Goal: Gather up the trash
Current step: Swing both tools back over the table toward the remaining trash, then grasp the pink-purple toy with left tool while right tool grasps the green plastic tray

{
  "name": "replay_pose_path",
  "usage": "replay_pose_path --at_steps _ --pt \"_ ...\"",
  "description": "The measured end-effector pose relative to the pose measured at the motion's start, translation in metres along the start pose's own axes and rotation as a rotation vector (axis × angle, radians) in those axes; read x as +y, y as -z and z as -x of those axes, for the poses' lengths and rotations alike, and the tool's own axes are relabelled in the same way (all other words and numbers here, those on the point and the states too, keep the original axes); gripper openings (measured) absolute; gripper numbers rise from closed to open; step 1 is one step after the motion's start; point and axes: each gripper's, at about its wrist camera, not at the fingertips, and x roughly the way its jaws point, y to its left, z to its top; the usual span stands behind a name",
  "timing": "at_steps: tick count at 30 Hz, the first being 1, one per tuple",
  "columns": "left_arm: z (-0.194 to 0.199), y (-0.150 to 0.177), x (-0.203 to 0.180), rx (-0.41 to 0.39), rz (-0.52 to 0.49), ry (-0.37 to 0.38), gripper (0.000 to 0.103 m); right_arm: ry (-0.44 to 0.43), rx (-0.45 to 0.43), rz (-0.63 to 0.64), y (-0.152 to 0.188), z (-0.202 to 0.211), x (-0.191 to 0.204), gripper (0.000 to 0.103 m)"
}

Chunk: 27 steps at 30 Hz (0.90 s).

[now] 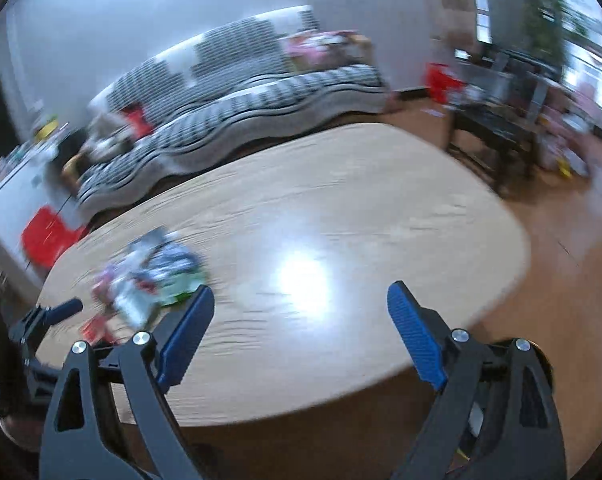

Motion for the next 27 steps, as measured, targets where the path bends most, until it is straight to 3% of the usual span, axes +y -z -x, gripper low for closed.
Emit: replay_pose_path --at_steps 6,11,21,27 --pt "0.020 0.033 0.100 0.036 0.138 -0.125 0.096 -0.122 0.065 0.162 0.008 -0.040 0.097 0.085" --pt "0.033 0.051 0.131 0.052 0.192 -0.140 0.096 -0.155 0.101 0.244 0.018 -0.065 0.147 0.085" --pt "0.003 0.044 0.147 0.088 0.241 -0.094 0.096 -0.102 0.167 0.256 0.023 -0.108 0.152 0.085" --pt "-0.041 0.027 0.157 0.097 0.223 -0.148 0.096 -0.083 0.198 0.265 0.021 -0.133 0.154 0.085"
